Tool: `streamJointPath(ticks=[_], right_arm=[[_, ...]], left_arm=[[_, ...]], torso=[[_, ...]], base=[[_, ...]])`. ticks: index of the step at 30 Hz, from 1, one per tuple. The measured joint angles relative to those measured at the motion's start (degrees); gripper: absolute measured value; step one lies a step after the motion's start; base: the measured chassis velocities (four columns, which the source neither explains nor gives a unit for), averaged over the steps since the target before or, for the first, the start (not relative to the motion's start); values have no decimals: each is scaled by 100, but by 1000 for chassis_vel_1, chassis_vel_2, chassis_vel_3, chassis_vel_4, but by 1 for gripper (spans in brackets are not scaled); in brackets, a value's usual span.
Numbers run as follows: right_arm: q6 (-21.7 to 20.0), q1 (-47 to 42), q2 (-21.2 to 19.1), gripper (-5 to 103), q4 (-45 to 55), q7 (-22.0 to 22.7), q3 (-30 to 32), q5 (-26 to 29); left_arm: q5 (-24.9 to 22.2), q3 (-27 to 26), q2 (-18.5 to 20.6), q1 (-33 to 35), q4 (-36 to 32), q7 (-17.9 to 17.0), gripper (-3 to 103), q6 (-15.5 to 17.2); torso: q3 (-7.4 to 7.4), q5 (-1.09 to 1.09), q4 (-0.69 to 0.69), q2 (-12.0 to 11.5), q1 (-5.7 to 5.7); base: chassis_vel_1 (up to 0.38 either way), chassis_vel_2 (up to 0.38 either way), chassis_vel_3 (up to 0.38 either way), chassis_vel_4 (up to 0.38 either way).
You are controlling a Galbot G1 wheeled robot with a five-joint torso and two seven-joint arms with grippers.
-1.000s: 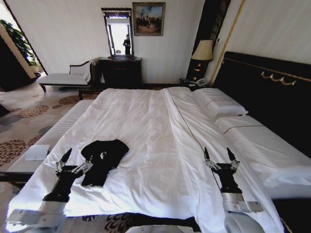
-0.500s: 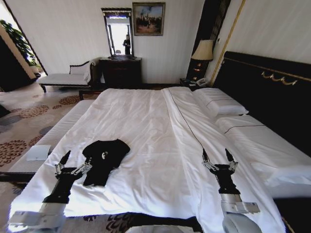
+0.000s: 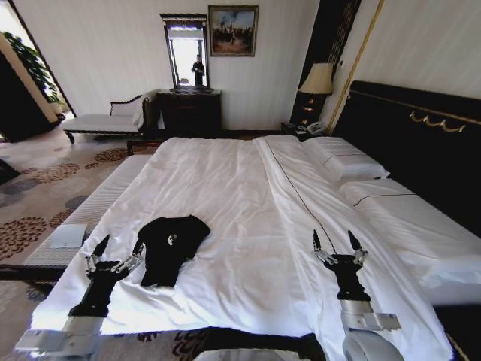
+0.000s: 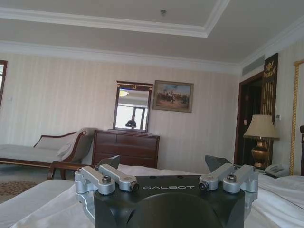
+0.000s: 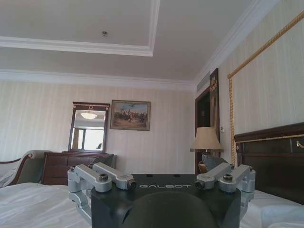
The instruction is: Fold the clothes on the bed.
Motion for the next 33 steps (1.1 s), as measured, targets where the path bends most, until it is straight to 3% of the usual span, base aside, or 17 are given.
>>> streamJointPath(ticks=[26,33], right_arm=[[-7,34,30,100,-47,69,-16,-6],[-7,32,43,100,-55,108,-20,-28]], left_arm=[[112,52,-47,4,59,9,100,-56],[127,54,-65,27,67,13,100,-89]], torso=[[0,-1,0,0,1],[0,3,0,0,0]], base=[[161,152,-149,-155],[16,22,-25,-16]])
